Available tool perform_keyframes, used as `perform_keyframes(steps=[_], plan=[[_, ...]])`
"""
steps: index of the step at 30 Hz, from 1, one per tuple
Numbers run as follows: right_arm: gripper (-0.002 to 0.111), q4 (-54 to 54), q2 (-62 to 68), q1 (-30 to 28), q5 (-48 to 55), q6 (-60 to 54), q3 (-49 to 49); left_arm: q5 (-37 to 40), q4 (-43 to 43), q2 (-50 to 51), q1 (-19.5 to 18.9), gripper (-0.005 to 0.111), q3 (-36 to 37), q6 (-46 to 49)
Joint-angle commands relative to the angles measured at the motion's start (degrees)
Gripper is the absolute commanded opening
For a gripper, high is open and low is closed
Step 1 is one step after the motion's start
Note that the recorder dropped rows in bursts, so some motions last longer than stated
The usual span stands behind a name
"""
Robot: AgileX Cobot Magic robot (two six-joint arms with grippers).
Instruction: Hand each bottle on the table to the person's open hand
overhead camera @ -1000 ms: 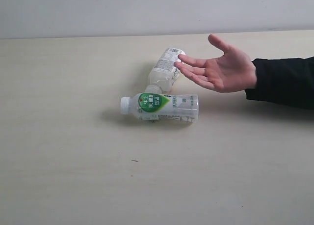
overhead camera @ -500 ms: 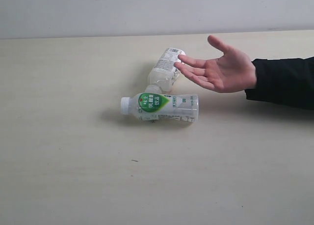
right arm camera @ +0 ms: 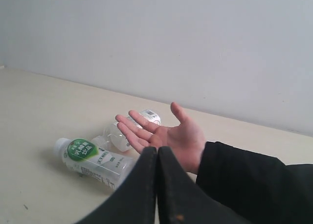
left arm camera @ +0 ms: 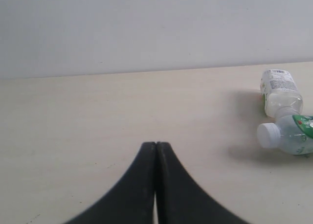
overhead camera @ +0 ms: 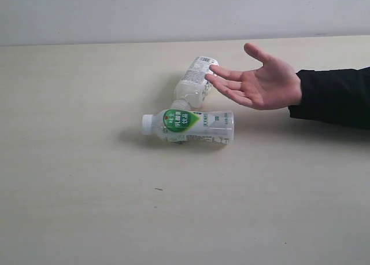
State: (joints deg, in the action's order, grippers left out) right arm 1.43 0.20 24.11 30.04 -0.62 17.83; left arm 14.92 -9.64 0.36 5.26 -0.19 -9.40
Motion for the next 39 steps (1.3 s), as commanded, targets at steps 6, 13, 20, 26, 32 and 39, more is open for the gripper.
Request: perform_keyframes(steps=[6, 13, 20, 26, 32, 39], plan=[[0.000, -0.1, -0.2, 0.2, -3.9, 0.9, -0.2, -8.4, 5.8, -0.4, -0.1, 0.000, 0.2, -8.0], [0.000, -0.1, -0.2, 0.2, -3.9, 0.9, -0.2, -23.0, 10.5, -0.4, -0.1, 0.000, 0.2, -24.9], [0.000, -0.1, -0.2, 0.2, -3.9, 0.9, -0.2, -33.4, 5.0, -0.4, -0.1, 0.000, -0.4, -33.8], [0.000, -0.1, -0.2, 0.2, -3.8, 0.6, -0.2, -25.7, -25.0, 15.0, -0.1, 0.000, -11.2, -47.0], [0.000, -0.1, -0.2, 0.2, -3.7, 0.6, -0.2, -18.1, -45.3, 38.0, -0.1, 0.000, -26.9, -47.6], [0.000, -0.1, -0.2, 0.2, -3.7, 0.6, -0.2, -5.6, -64.3, 55.4, 0.0, 0.000, -40.0, -38.6]])
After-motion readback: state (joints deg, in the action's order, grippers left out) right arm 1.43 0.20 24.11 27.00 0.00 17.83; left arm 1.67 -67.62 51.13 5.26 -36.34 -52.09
